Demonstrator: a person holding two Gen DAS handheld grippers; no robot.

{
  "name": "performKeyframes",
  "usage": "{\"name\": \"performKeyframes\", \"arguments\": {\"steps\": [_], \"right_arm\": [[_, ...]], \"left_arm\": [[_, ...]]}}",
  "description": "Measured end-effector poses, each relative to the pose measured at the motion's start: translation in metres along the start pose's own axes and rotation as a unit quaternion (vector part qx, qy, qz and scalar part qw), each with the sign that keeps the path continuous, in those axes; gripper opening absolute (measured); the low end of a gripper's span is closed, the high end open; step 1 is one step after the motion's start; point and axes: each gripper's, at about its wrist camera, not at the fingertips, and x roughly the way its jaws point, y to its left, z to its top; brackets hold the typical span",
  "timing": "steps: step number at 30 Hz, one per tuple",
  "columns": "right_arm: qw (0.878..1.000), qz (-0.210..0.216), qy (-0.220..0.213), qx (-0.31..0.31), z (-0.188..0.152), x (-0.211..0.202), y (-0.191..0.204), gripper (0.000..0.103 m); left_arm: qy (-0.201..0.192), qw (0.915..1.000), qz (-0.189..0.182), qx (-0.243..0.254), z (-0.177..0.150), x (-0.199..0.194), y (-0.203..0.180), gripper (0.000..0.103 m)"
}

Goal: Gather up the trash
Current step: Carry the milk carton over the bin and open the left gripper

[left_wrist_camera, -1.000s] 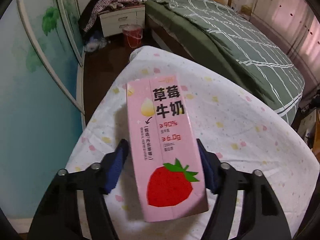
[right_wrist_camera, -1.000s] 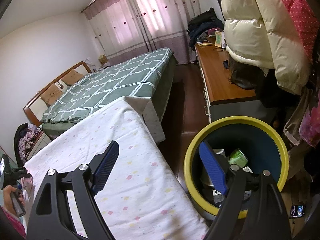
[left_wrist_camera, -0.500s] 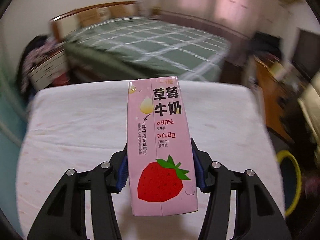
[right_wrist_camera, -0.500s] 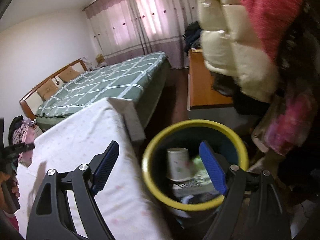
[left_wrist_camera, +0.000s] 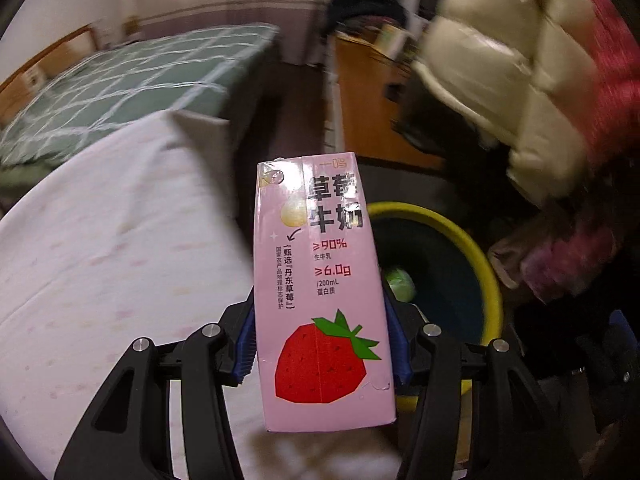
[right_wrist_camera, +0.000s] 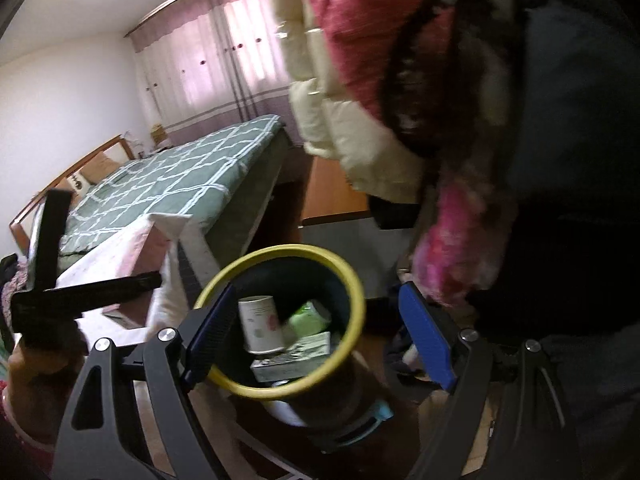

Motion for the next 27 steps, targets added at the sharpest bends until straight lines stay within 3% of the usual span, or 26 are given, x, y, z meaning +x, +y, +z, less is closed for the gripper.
{"name": "performKeyframes", "arguments": {"steps": [4, 8, 9, 10, 11, 13, 15, 18, 22, 27], "right_arm": [[1.000, -0.015, -0.003, 0.010, 0.000, -0.006, -0.016, 0.078], [1.000, -0.024, -0.010, 0.015, 0.001, -0.011, -0.024, 0.078], [0.999, -0.025, -0.011, 0.016, 0.001, -0.012, -0.026, 0.078], [0.999, -0.026, -0.012, 0.016, 0.001, -0.013, -0.025, 0.078], [0.999, -0.027, -0.012, 0.017, 0.001, -0.014, -0.026, 0.078], [0.999, -0.025, -0.012, 0.017, 0.001, -0.015, -0.025, 0.078], [1.000, -0.018, -0.011, 0.013, 0.001, -0.015, -0.020, 0.078], [1.000, -0.002, -0.009, 0.000, 0.002, -0.017, -0.009, 0.078], [0.999, 0.027, -0.005, -0.028, -0.001, -0.018, 0.018, 0.078], [0.996, 0.064, -0.002, -0.061, -0.007, -0.027, 0.053, 0.078]], "left_arm": [[0.018, 0.9995, -0.018, 0.020, 0.004, 0.024, -0.041, 0.053], [0.029, 0.9987, -0.019, 0.036, 0.011, 0.043, -0.051, 0.054], [0.034, 0.9985, -0.021, 0.037, 0.012, 0.048, -0.055, 0.058], [0.035, 0.9985, -0.018, 0.039, 0.012, 0.050, -0.059, 0.077], [0.030, 0.9987, -0.014, 0.039, 0.012, 0.050, -0.060, 0.086], [0.015, 0.9992, -0.009, 0.037, 0.010, 0.043, -0.057, 0.086], [-0.002, 0.9995, -0.013, 0.030, 0.005, 0.021, -0.045, 0.087], [-0.061, 0.9981, -0.004, 0.014, -0.012, -0.039, -0.015, 0.098], [-0.141, 0.9886, 0.052, -0.009, -0.046, -0.119, 0.031, 0.098], [-0.181, 0.9755, 0.106, -0.068, -0.109, -0.199, 0.091, 0.098]]}}
